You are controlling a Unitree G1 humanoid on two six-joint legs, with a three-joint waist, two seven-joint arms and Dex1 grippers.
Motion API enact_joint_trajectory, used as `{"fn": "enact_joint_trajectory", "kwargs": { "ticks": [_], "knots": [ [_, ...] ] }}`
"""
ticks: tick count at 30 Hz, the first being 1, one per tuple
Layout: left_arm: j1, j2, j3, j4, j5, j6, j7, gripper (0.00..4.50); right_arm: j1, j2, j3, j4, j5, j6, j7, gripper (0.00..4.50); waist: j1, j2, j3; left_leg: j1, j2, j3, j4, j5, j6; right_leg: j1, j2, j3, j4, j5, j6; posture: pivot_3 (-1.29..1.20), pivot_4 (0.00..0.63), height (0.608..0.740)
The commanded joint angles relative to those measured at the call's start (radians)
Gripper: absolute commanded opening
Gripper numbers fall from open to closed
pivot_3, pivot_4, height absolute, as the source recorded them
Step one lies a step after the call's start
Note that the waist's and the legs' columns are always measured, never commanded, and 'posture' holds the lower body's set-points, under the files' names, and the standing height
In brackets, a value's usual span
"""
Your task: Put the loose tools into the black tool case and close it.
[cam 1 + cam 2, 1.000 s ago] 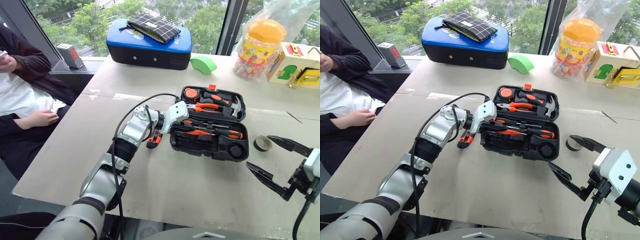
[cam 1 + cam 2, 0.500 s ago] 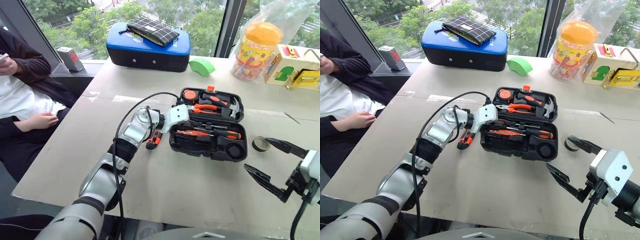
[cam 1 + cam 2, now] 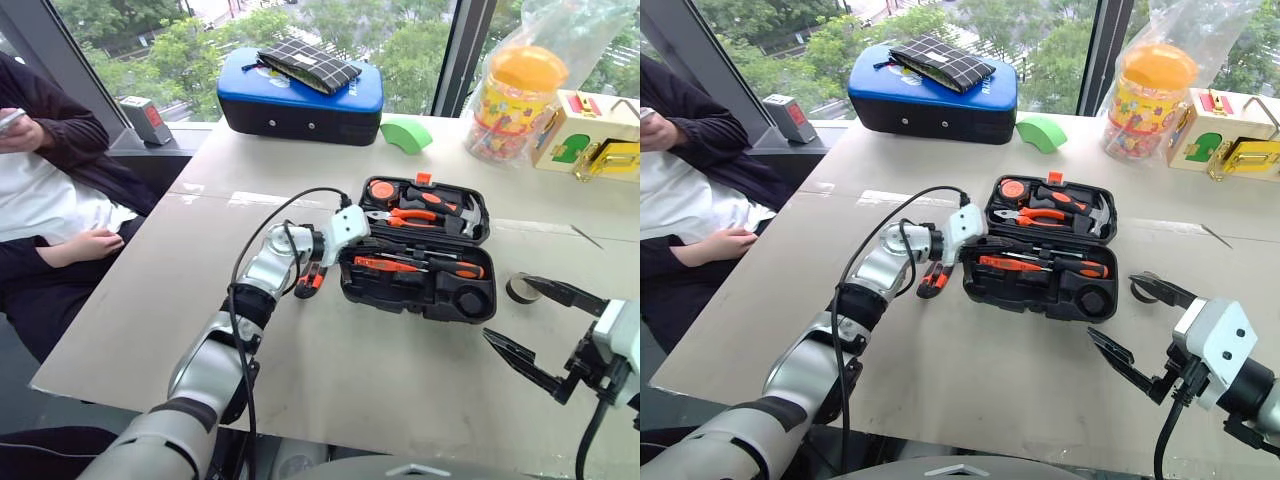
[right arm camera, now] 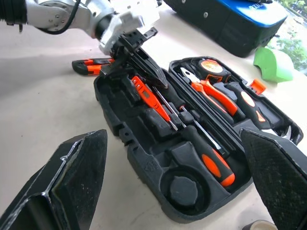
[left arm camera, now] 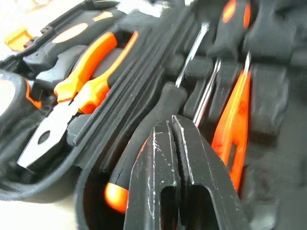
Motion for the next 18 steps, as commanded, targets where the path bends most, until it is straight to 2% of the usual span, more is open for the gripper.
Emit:
{"fn": "enact_joint_trajectory", "kwargs": {
  "ticks": [1,4,10,18],
  "knots": [
    [0.019,0.016,0.026,-0.161,-0.079,0.142,-0.038,0.04,-0.017,-0.003,0.006,0.001,0.001,-0.017,-0.006,4.5,0.002,-0.002,0.003,0.0,0.0,0.0,0.0,0.0,0.0,0.0,0.0,-0.001,-0.001,0.0,0.0,0.0,0.15,0.74],
    [0.056,0.028,-0.006,-0.228,-0.067,0.203,-0.038,0.04,-0.042,-0.011,0.023,0.015,-0.002,-0.018,-0.003,4.5,0.003,-0.002,0.003,-0.001,-0.001,0.0,0.0,0.0,0.0,0.0,0.0,0.001,-0.001,0.0,0.001,0.0,0.15,0.74],
    [0.047,-0.009,-0.04,-0.21,-0.018,0.231,0.026,0.04,-0.067,-0.019,0.036,0.019,-0.004,-0.009,-0.004,4.5,0.009,-0.004,0.005,0.0,-0.001,-0.001,0.0,0.0,0.0,0.0,0.0,0.002,-0.001,-0.001,0.001,0.0,0.15,0.74],
    [0.064,0.012,-0.1,-0.162,0.085,0.178,0.078,0.04,-0.026,-0.011,0.011,-0.006,0.002,-0.008,-0.011,4.5,0.01,-0.003,0.004,0.001,-0.001,-0.001,0.0,0.0,0.0,0.001,0.0,0.002,-0.001,-0.001,0.001,0.0,0.15,0.74]
  ]
}}
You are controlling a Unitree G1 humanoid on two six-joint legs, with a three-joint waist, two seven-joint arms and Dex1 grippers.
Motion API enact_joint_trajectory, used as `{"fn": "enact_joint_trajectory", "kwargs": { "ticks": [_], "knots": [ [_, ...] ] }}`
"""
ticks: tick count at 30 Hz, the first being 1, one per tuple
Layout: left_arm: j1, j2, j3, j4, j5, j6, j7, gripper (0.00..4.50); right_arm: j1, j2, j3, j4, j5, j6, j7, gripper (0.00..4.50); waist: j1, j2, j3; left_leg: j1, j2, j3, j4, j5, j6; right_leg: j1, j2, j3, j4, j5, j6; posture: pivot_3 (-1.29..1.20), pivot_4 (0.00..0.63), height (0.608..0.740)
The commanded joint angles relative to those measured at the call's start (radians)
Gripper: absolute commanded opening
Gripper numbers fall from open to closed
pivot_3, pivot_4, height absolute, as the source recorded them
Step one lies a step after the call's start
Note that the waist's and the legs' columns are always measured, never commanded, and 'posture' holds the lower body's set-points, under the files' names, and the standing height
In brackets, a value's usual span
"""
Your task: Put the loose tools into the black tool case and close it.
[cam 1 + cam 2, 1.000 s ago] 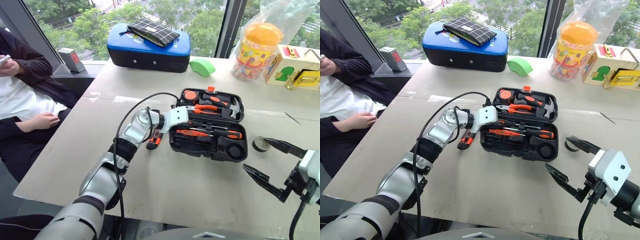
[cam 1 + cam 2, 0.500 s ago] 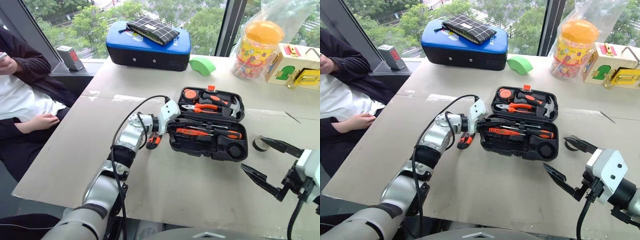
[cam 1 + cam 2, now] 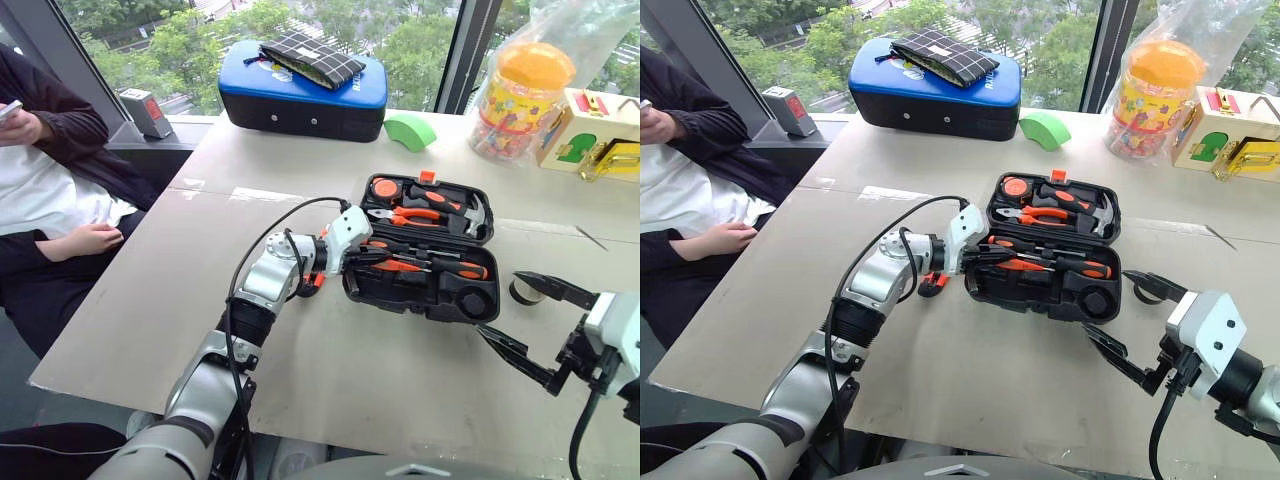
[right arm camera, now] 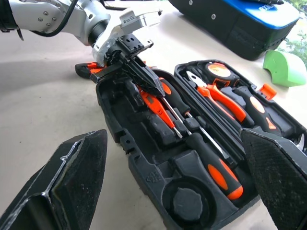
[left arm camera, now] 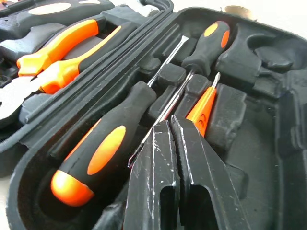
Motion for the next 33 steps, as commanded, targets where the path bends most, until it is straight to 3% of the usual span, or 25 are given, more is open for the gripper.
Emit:
{"fn": "enact_joint_trajectory", "kwargs": {
  "ticks": [1,6,15,20,25,27,29,33],
  "knots": [
    [0.01,0.015,-0.038,0.042,0.06,-0.056,0.022,0.04,0.01,0.001,-0.031,-0.037,0.01,-0.009,-0.013,4.5,0.0,0.0,0.0,0.0,0.0,0.0,0.0,0.0,0.0,0.0,0.0,0.0,0.0,0.0,0.0,0.0,0.15,0.74],
    [0.027,-0.013,0.009,0.008,-0.025,-0.037,-0.015,0.04,0.03,0.008,-0.033,-0.046,0.01,-0.013,-0.022,4.5,0.0,0.0,0.0,0.0,0.0,0.0,0.0,0.0,0.0,0.0,0.0,0.0,0.0,0.0,0.0,0.0,0.15,0.74],
    [-0.022,0.032,-0.103,0.163,0.148,-0.112,0.039,0.04,0.019,0.002,-0.018,-0.038,0.008,-0.016,-0.027,4.5,-0.001,-0.001,-0.002,0.001,0.0,0.0,0.0,0.0,0.0,0.001,0.0,0.0,0.0,0.0,0.0,0.0,0.15,0.74],
    [-0.039,0.006,-0.082,0.204,0.131,-0.163,0.058,0.04,0.013,0.002,-0.017,-0.034,0.008,-0.014,-0.023,4.5,-0.006,0.0,-0.002,0.003,0.0,0.001,0.001,0.0,0.0,0.006,0.0,0.001,0.0,0.0,0.0,0.0,0.15,0.74],
    [0.012,-0.052,0.164,-0.004,-0.169,-0.032,0.056,0.04,0.017,0.005,-0.017,-0.043,0.009,-0.012,-0.026,4.5,-0.013,0.003,-0.001,0.002,0.002,0.001,0.0,0.0,0.0,0.003,-0.001,0.002,0.0,0.0,0.0,0.0,0.15,0.74],
    [0.042,-0.033,0.24,-0.107,-0.225,0.063,0.117,0.04,0.023,0.007,-0.02,-0.046,0.011,-0.014,-0.023,4.5,-0.012,-0.003,0.003,-0.001,0.003,-0.001,0.0,0.0,0.0,-0.002,-0.001,0.001,0.001,0.0,0.0,0.0,0.15,0.74],
    [0.085,-0.009,0.313,-0.217,-0.267,0.165,0.201,0.43,0.03,0.009,-0.024,-0.047,0.013,-0.018,-0.02,4.5,-0.012,-0.003,0.003,-0.001,0.004,-0.001,0.0,0.0,0.0,-0.002,-0.001,0.0,0.0,0.0,0.0,0.0,0.15,0.74],
    [0.204,0.042,0.396,-0.462,-0.3,0.363,0.361,2.22,0.02,0.003,-0.021,-0.034,0.02,-0.021,-0.01,4.5,-0.008,-0.002,0.003,0.0,0.004,-0.001,-0.002,0.0,-0.001,-0.001,-0.003,0.001,-0.001,0.0,0.0,0.0,0.15,0.74]
  ]
}}
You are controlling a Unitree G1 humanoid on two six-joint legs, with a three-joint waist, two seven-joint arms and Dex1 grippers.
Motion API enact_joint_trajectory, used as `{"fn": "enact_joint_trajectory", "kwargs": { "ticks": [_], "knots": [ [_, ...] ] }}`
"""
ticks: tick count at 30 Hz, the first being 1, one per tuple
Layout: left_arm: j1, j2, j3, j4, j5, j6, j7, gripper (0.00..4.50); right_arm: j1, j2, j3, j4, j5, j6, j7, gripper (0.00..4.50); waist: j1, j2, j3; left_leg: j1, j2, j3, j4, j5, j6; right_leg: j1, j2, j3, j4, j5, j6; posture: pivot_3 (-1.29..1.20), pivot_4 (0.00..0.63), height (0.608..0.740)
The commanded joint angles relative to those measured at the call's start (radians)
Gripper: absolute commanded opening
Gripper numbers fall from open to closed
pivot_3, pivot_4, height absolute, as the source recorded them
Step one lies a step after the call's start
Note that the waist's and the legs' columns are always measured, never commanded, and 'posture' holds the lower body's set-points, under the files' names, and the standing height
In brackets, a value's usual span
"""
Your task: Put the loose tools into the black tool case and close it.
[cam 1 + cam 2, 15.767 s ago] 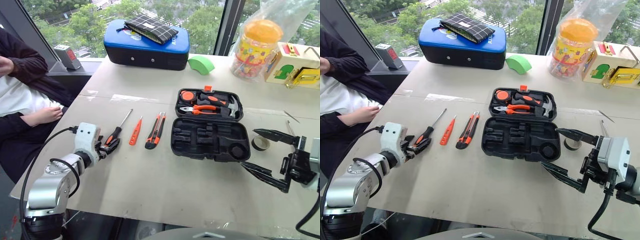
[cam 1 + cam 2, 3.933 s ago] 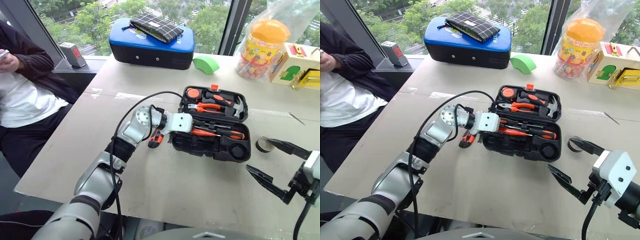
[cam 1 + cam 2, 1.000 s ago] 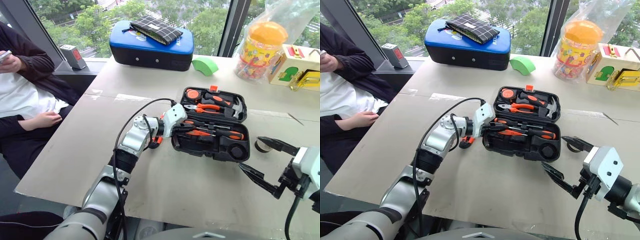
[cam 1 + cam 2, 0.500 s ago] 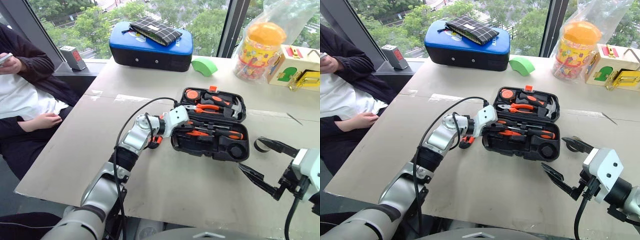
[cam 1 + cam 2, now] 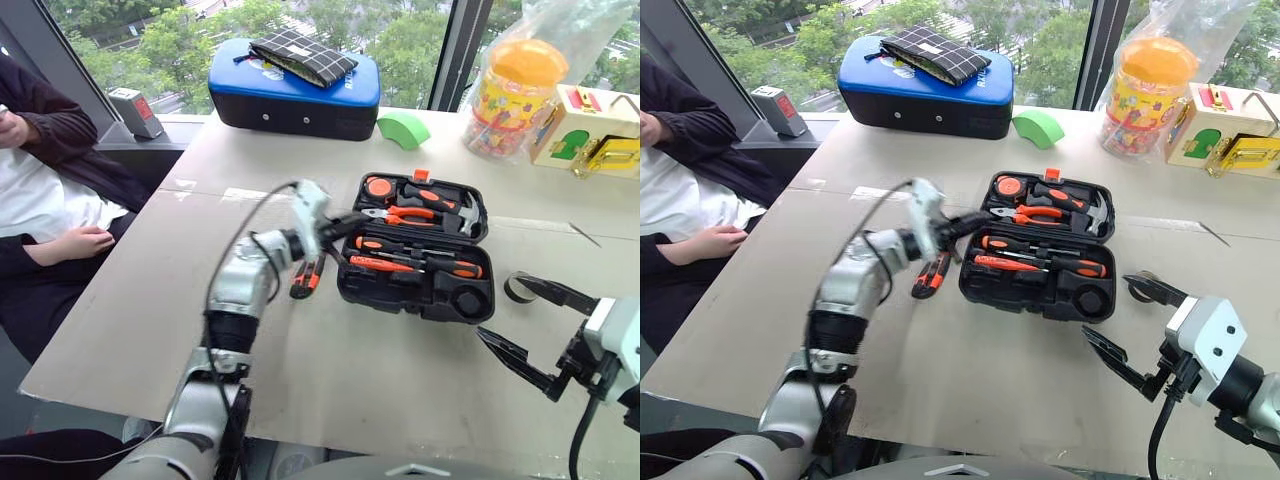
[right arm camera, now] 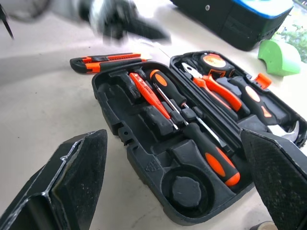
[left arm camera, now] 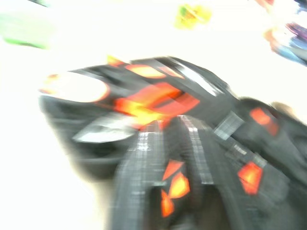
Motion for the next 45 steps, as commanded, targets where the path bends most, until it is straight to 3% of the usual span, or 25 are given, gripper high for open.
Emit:
{"fn": "enact_joint_trajectory", "kwargs": {
  "ticks": [1,5,8,13,18,19,20,22,26,31,33,36,45],
  "knots": [
    [0.079,0.027,0.041,-0.207,-0.026,0.155,0.13,2.8,-0.011,-0.006,-0.018,-0.011,0.019,-0.021,0.009,4.5,0.003,0.0,0.0,0.0,0.0,0.0,0.0,0.0,0.0,0.0,-0.001,0.0,0.0,0.0,0.0,0.0,0.15,0.74],
    [0.194,0.055,0.025,-0.387,0.025,0.325,0.282,4.43,-0.061,-0.028,0.008,0.028,0.022,-0.019,0.031,4.5,0.007,-0.002,0.001,0.001,-0.002,0.0,0.001,0.0,0.0,0.001,-0.004,0.0,0.0,0.0,0.0,0.0,0.15,0.74],
    [0.251,0.04,-0.045,-0.459,0.055,0.435,0.367,4.43,-0.111,-0.054,0.029,0.059,0.029,-0.012,0.049,4.5,0.011,-0.002,0.001,0.001,-0.003,0.0,0.002,0.0,-0.001,0.002,-0.006,-0.001,0.001,0.0,0.001,0.0,0.15,0.74],
    [0.272,0.04,-0.132,-0.42,0.094,0.466,0.408,4.43,-0.142,-0.086,0.018,0.089,0.042,-0.005,0.076,4.5,0.014,-0.002,0.001,0.001,-0.003,0.0,0.001,0.001,-0.001,0.002,-0.005,-0.001,0.001,0.0,0.0,0.0,0.15,0.74],
    [0.285,0.052,-0.153,-0.373,0.105,0.439,0.392,3.11,-0.137,-0.099,-0.002,0.09,0.052,-0.001,0.088,4.5,0.021,0.001,-0.001,0.001,-0.003,0.0,-0.001,0.001,-0.001,0.001,-0.005,-0.001,0.0,0.0,0.0,0.0,0.15,0.74],
    [0.29,0.057,-0.151,-0.369,0.103,0.425,0.382,2.62,-0.134,-0.099,-0.005,0.088,0.052,0.0,0.089,4.5,0.023,0.001,-0.001,0.001,-0.003,0.0,-0.001,0.001,-0.001,0.001,-0.005,-0.001,0.0,0.0,0.0,0.0,0.15,0.74],
    [0.295,0.062,-0.145,-0.367,0.099,0.41,0.372,2.59,-0.131,-0.099,-0.007,0.085,0.052,0.001,0.088,4.5,0.024,0.001,-0.001,0.001,-0.003,0.0,-0.001,0.001,-0.001,0.001,-0.005,-0.001,0.0,0.0,0.0,0.0,0.15,0.74],
    [0.283,0.049,-0.079,-0.354,0.063,0.302,0.339,1.73,-0.119,-0.092,-0.012,0.078,0.052,0.002,0.081,4.5,0.024,0.001,-0.001,0.001,-0.003,0.001,0.0,0.001,-0.001,0.002,-0.005,0.0,0.0,0.0,0.0,0.0,0.15,0.74],
    [0.173,0.119,-0.061,-0.327,-0.051,0.117,0.046,1.72,-0.074,-0.075,-0.046,0.08,0.051,-0.018,0.093,4.5,0.028,-0.002,0.002,0.0,-0.003,-0.001,0.0,0.001,-0.001,0.0,-0.005,-0.002,0.0,0.0,-0.001,0.0,0.15,0.74],
    [0.094,0.221,-0.208,-0.273,-0.046,-0.021,-0.266,1.72,-0.047,-0.075,-0.094,0.1,0.064,-0.031,0.125,4.5,0.025,-0.001,0.001,0.0,-0.004,0.002,0.0,0.001,-0.001,0.001,-0.006,-0.001,-0.001,0.0,0.0,0.0,0.15,0.74],
    [0.015,0.228,-0.32,-0.187,0.031,-0.113,-0.364,1.72,-0.037,-0.076,-0.12,0.118,0.056,-0.038,0.139,4.5,0.025,0.0,0.001,0.0,-0.004,0.002,-0.001,0.001,-0.001,0.001,-0.005,-0.001,-0.002,0.0,0.0,0.0,0.15,0.74],
    [-0.137,0.172,-0.459,0.004,0.159,-0.266,-0.435,1.72,-0.02,-0.071,-0.153,0.124,0.052,-0.043,0.146,4.5,0.03,0.0,0.002,0.0,-0.004,0.001,0.0,0.001,-0.001,0.001,0.003,-0.001,-0.002,0.0,0.0,0.0,0.15,0.74],
    [-0.24,0.111,-0.579,0.258,0.302,-0.473,-0.54,1.72,0.055,-0.029,-0.183,0.064,0.052,-0.042,0.123,4.5,0.006,0.001,0.003,-0.001,-0.003,0.001,-0.001,0.0,0.0,0.0,0.005,0.001,-0.002,0.0,0.0,0.0,0.15,0.74]
  ]
}}
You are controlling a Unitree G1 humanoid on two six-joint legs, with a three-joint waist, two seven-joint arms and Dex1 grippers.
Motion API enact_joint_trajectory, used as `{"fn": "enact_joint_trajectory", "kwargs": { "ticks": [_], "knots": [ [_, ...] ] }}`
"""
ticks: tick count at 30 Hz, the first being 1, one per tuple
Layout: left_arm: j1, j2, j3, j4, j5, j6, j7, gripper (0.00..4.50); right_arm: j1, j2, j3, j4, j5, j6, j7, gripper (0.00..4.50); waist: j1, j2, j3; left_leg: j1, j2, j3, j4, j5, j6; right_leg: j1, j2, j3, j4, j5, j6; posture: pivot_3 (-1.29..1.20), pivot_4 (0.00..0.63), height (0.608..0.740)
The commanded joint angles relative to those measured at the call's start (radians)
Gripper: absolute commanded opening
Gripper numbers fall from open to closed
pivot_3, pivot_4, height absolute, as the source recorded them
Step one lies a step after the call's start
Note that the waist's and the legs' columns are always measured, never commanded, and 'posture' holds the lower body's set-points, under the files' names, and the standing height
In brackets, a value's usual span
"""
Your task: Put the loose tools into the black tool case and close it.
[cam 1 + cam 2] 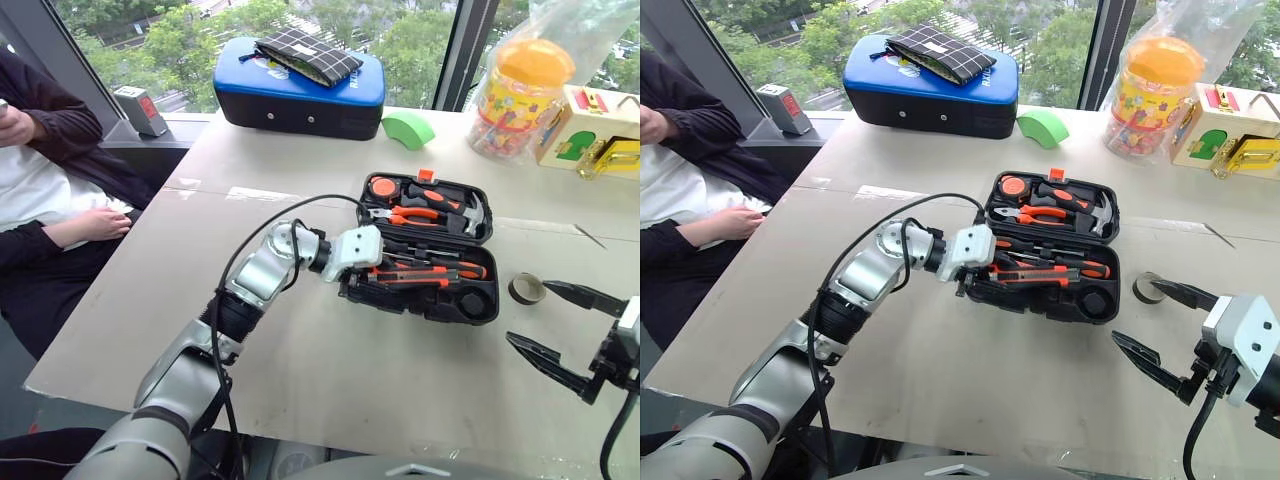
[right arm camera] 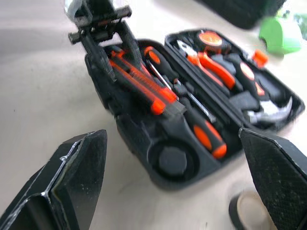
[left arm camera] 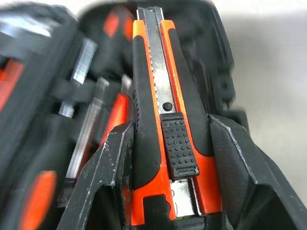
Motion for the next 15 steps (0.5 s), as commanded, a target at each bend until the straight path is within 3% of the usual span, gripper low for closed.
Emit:
{"fn": "enact_joint_trajectory", "kwargs": {
  "ticks": [1,11,15],
  "knots": [
    [-0.046,-0.003,-0.013,0.036,0.035,-0.068,-0.046,1.72,0.019,0.013,-0.044,-0.057,0.009,-0.019,-0.011,4.5,0.001,0.0,0.0,0.0,0.0,-0.001,0.0,0.0,0.0,0.0,0.0,-0.001,0.0,0.0,0.0,0.0,0.15,0.74],
    [-0.1,-0.026,-0.026,0.145,0.045,-0.117,-0.174,1.72,0.049,0.045,-0.036,-0.072,-0.013,-0.032,-0.028,4.5,-0.002,0.0,0.0,0.001,0.0,0.0,0.001,0.0,0.0,0.0,-0.001,0.0,0.001,0.0,0.0,0.0,0.15,0.74],
    [-0.118,-0.047,0.02,0.178,0.023,-0.125,-0.162,3.55,0.05,0.043,-0.036,-0.068,-0.015,-0.038,-0.027,4.5,-0.002,0.0,0.0,0.0,0.0,0.0,0.0,0.0,0.0,0.0,0.0,-0.001,0.001,0.0,0.0,0.0,0.15,0.74]
  ]
}}
